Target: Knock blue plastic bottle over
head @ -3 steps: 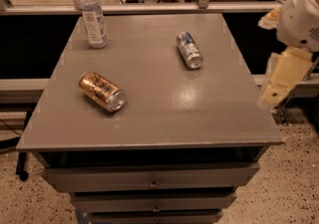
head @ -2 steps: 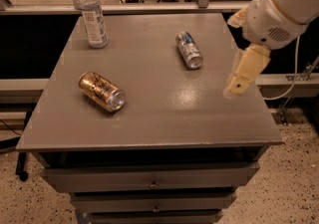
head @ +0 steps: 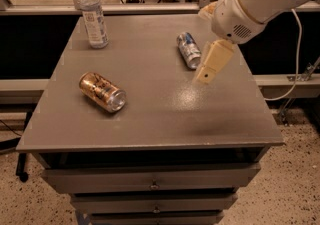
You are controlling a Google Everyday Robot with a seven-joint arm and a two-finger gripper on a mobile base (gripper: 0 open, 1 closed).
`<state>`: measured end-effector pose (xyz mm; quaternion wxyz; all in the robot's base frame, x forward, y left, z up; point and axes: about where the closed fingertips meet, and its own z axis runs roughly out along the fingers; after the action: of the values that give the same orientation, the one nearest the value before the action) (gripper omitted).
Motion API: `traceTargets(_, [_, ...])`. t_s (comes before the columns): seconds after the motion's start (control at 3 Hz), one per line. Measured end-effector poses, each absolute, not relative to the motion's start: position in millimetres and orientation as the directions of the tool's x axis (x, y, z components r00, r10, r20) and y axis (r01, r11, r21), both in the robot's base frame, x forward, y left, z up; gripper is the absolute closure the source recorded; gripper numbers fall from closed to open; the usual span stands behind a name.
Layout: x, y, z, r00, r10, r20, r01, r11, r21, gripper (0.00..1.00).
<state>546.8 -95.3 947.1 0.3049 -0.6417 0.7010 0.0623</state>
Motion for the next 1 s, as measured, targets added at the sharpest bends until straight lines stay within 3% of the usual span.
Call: traceTargets(1.0, [621,2,938,0.117,-0.710,-0.695,-0.911,0.202,-0.360,0.00])
